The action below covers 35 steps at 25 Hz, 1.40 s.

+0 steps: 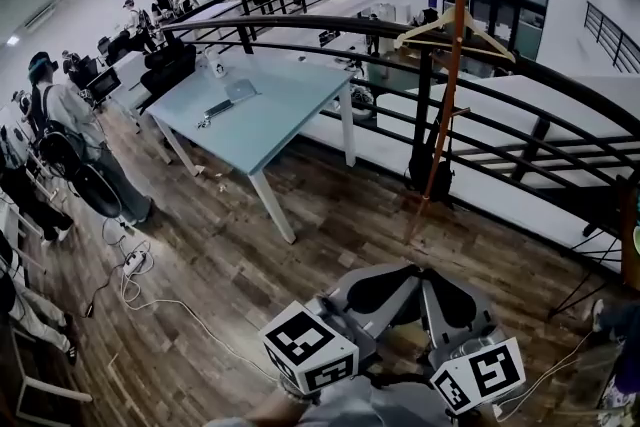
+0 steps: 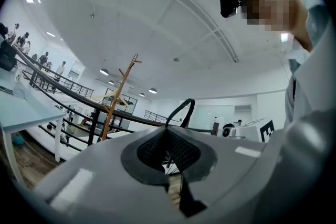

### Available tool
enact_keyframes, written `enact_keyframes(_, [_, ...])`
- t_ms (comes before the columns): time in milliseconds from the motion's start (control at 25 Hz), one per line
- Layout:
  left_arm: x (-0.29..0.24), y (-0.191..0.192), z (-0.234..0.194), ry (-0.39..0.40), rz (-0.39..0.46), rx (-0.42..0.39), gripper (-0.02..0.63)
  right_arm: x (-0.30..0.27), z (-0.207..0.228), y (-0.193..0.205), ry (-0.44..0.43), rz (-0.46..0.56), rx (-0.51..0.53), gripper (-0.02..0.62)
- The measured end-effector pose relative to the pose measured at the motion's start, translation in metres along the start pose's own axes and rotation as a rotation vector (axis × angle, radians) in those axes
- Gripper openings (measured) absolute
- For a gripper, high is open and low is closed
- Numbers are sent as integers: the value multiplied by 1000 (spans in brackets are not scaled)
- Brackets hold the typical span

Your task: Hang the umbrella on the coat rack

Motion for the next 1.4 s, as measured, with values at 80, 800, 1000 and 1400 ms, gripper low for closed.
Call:
enact_keyframes(80, [6,-1,-7,-5,-3,-6,3,-8,-4,2,7,-5,-2,2])
enact_keyframes(800, [4,1,-59,-102,21,25,3,-66,11,3,-76,-53,-25,2])
enact_keyframes(1000, [-20,5,-83,-117,47,24,3,-92,44,1,-105,-43,-37,2])
enact_keyframes(1400, [-89,1,-146,-168,33,5,3,-159,118,-24,-168,-44,-62,2])
Point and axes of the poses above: the fingertips, and each gripper's own axes: x backward along the fingers, z to its right, y out of its underside, the point moved 9 cm from there along x, backward along the fingers, and after that the axes turned 12 degrees about -x, right-handed, at the moved point
